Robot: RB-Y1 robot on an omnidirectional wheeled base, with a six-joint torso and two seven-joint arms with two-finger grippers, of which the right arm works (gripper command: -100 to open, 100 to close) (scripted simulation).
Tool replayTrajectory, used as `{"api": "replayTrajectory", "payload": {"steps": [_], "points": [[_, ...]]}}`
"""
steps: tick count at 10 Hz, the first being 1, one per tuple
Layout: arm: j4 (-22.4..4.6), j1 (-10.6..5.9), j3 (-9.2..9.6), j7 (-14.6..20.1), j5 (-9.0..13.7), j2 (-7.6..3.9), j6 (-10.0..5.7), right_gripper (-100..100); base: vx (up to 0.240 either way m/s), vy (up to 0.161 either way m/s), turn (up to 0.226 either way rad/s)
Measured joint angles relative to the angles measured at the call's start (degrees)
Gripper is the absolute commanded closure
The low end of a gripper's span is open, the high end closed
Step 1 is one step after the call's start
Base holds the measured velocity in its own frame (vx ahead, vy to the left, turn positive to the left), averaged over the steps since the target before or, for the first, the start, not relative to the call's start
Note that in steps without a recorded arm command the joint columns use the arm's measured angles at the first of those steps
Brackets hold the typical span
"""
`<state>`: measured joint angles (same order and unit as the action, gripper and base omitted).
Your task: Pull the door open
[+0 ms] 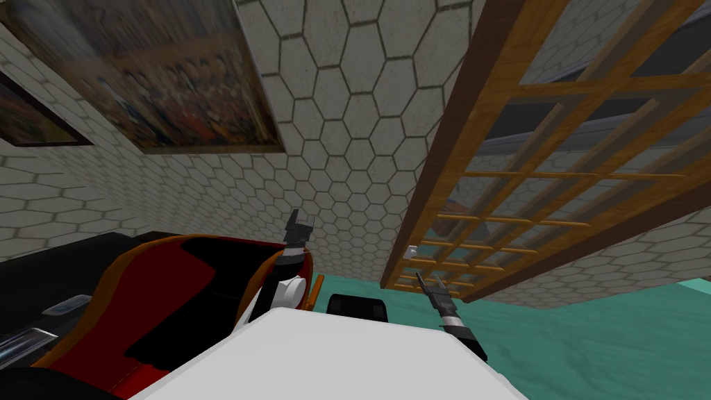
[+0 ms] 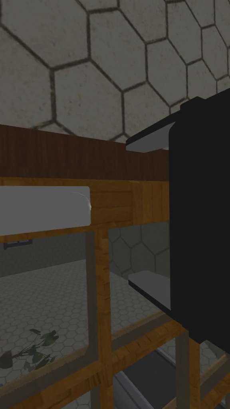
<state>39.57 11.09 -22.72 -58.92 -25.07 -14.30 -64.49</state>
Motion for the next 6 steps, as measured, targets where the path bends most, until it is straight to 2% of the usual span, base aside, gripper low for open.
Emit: {"api": "replayTrajectory", "payload": {"steps": [4, 5, 6], "points": [[0.09, -1.22, -0.21, -0.48, 0.34, 0.33, 1.57, -100, 0.199, -0.009, 0.039], [0.15, -1.5, -0.24, -0.58, 0.4, 0.41, 1.96, -100, 0.083, -0.01, 0.009], [0.18, -1.55, -0.24, -0.6, 0.41, 0.42, 2.04, 100, -0.016, 0.008, -0.014]]}}
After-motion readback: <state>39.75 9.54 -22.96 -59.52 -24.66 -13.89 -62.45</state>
